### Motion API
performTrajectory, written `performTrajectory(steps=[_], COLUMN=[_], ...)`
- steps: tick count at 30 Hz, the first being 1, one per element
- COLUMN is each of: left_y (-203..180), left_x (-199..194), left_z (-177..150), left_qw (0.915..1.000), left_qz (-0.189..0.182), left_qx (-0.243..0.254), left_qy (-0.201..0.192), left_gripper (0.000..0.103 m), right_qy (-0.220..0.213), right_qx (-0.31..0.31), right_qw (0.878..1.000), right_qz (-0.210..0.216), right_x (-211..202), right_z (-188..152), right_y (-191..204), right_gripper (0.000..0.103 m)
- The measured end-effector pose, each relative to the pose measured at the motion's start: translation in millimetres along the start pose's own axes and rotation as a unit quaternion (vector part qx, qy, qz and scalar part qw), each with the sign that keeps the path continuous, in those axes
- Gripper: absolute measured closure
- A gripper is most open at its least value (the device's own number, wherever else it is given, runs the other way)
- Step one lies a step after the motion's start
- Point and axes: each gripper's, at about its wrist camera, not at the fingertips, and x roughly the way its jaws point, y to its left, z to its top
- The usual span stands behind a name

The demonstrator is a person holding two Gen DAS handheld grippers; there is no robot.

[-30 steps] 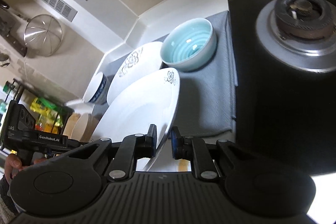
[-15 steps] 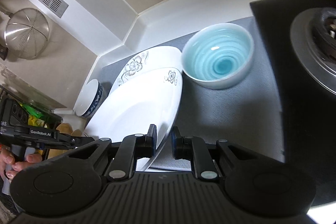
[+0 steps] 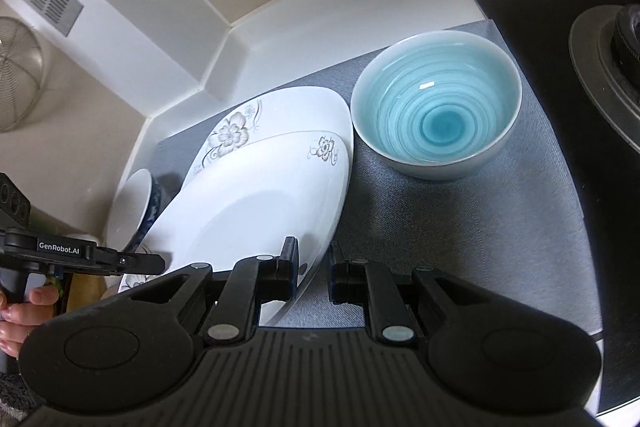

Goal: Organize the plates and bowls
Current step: 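Lower the white plate onto the other white plate and open both grippers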

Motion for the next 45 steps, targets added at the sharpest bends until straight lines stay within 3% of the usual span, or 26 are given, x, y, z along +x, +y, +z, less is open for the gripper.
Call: performTrajectory(steps=[13, 24, 31, 36, 39, 45], left_y=[-11, -24, -20, -22, -20, -25], left_x=[7, 12, 10, 3, -1, -4], left_z=[12, 20, 19, 9, 5, 1], left_qw=[0.9991, 0.9961, 0.9959, 0.9935, 0.9947, 0.9928], left_qz=[0.034, 0.074, 0.071, 0.095, 0.074, 0.088], left_qx=[0.014, 0.030, -0.004, 0.011, 0.014, 0.039], left_qy=[-0.022, -0.037, -0.055, -0.062, -0.070, -0.071], left_gripper=[0.082, 0.080, 0.075, 0.068, 0.068, 0.068], right_qy=[-0.023, -0.068, -0.050, -0.043, -0.031, -0.026], right_qx=[-0.038, -0.010, -0.002, -0.003, -0.014, -0.027], right_qw=[0.998, 0.996, 0.997, 0.998, 0.999, 0.999], right_qz=[-0.043, -0.057, -0.052, -0.035, -0.033, -0.033], right_x=[16, 30, 40, 30, 25, 19], right_z=[9, 5, 9, 7, 3, -5], right_y=[10, 7, 6, 2, 6, 13], right_gripper=[0.085, 0.083, 0.076, 0.076, 0.076, 0.075])
